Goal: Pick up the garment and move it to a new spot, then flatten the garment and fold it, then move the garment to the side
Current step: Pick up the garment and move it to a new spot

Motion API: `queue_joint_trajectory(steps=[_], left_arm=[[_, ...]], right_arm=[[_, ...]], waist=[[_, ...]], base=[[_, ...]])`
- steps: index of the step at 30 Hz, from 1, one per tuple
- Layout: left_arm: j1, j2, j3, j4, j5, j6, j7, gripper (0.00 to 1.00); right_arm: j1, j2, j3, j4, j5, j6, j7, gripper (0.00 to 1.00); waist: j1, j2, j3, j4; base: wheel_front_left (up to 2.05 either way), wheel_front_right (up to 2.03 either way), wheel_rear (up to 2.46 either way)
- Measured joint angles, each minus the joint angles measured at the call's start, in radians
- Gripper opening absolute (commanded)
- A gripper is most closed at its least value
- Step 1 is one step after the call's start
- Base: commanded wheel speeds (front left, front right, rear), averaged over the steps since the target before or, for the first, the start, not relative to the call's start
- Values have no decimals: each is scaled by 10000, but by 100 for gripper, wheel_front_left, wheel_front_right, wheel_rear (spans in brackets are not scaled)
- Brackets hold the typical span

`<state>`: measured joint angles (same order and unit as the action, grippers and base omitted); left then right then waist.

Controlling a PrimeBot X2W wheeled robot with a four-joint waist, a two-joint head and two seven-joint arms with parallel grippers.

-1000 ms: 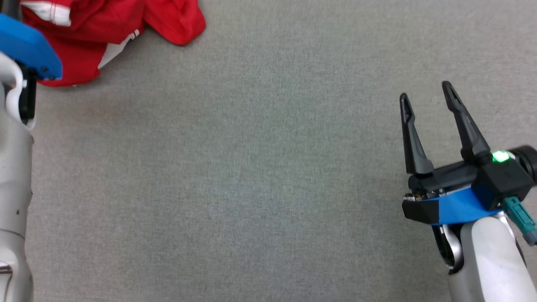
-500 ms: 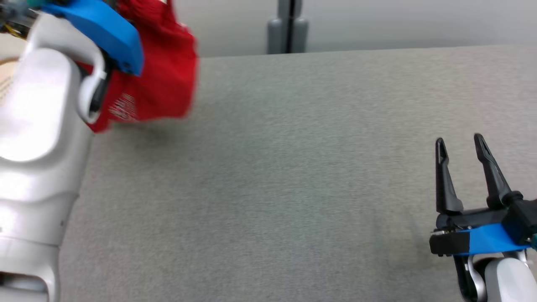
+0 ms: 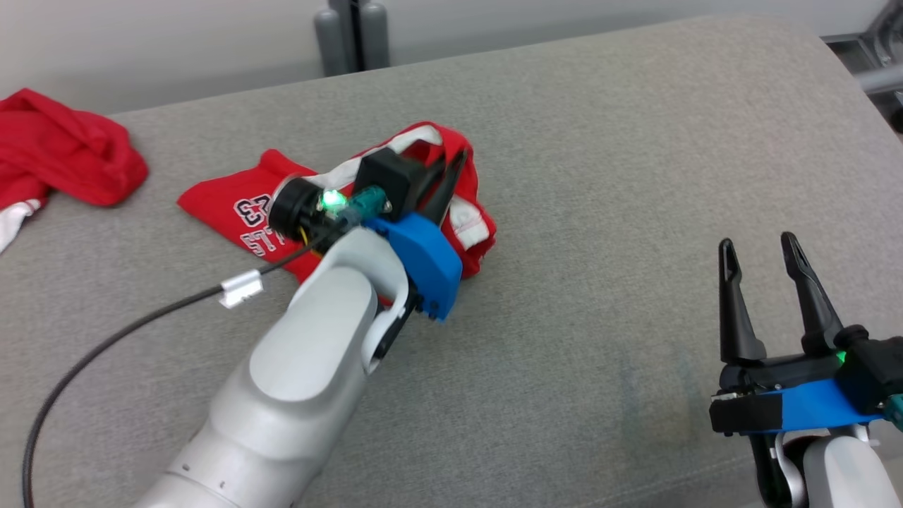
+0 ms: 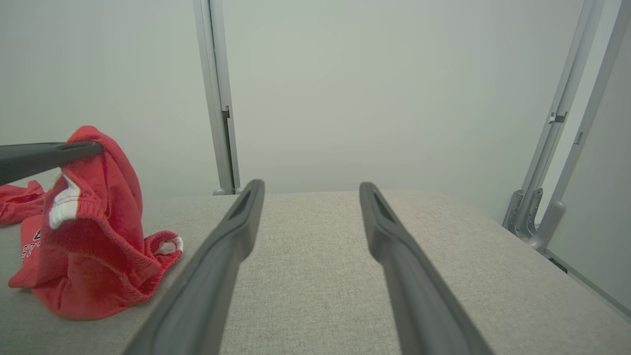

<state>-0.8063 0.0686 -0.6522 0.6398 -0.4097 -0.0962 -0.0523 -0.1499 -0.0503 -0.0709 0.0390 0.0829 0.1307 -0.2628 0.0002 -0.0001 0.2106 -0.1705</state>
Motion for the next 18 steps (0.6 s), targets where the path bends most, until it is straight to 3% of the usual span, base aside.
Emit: queue_joint_trajectory(steps=[6, 7, 8, 9, 10, 18], left_arm=[[431, -167, -865, 1313, -128, 280, -332, 0], [496, -155, -1076, 1335, -221, 297, -445, 18], [524, -161, -1271, 1308, -366, 364, -548, 47], [550, -173, -1453, 1250, -531, 441, -671, 96], [573, -184, -1657, 1185, -652, 529, -838, 100], [661, -190, -2846, 757, -1578, 978, -1672, 100]], right_arm=[[-151, 2, 278, 128, 190, 0, 0, 100], [-150, 0, 307, 161, 205, 0, 0, 100], [-151, 2, 328, 196, 234, 0, 0, 100], [-150, 2, 341, 219, 240, 0, 0, 100], [-147, -2, 341, 247, 244, 0, 0, 100], [-149, 0, 395, 466, 268, 0, 0, 100]], waist=[[0, 1, 208, -407], [-1, 1, 215, -435], [-1, 0, 221, -456], [-2, 0, 220, -464], [-2, 1, 216, -460], [-1, 1, -2, -65]], base=[[0, 0, 0], [0, 0, 0], [0, 0, 0], [0, 0, 0], [0, 0, 0], [0, 0, 0]])
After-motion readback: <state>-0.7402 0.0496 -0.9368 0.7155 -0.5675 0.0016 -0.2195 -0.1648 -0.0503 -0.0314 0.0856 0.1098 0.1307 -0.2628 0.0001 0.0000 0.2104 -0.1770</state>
